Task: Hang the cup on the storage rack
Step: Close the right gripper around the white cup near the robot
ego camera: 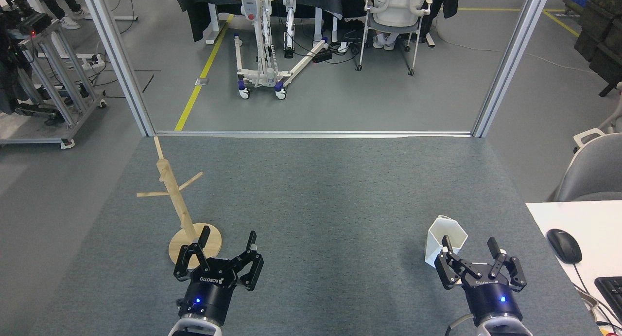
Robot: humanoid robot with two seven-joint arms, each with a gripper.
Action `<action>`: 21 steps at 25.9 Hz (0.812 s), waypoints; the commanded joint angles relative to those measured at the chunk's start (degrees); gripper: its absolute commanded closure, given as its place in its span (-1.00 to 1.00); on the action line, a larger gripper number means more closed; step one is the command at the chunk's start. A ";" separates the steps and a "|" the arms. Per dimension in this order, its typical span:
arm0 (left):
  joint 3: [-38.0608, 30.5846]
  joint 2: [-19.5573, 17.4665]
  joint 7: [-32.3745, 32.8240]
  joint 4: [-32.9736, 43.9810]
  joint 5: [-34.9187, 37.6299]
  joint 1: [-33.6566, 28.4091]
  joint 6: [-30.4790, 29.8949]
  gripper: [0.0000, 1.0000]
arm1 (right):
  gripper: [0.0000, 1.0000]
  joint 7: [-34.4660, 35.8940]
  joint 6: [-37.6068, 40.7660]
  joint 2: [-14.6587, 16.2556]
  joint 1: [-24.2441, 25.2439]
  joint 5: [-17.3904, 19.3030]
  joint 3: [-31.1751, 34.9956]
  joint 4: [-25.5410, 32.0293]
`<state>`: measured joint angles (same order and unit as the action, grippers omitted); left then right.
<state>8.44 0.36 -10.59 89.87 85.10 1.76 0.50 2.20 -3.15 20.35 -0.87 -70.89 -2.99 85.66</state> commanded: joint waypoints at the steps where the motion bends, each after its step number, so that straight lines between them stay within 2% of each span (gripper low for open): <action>1: -0.35 -0.10 -0.75 2.15 -0.11 -0.36 -0.32 -0.99 | -1.00 0.00 -0.10 -0.05 -0.01 -0.03 0.00 -0.05; 3: -0.27 0.16 0.92 2.24 0.24 0.26 0.47 -0.99 | -1.00 0.08 -0.19 -0.05 -0.01 -0.12 0.00 -0.41; 17: -0.27 0.87 -0.13 -2.60 0.07 0.17 0.47 -0.99 | -1.00 2.10 0.07 0.30 1.13 0.14 0.09 -1.11; 21: -0.18 1.04 -0.13 -2.68 0.07 0.08 0.47 -0.99 | -1.00 2.28 -0.28 0.21 2.45 -0.03 0.09 -5.68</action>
<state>8.23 1.31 -10.76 87.41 85.19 1.91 1.00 4.08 -3.25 20.59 1.01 -70.85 -2.84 82.69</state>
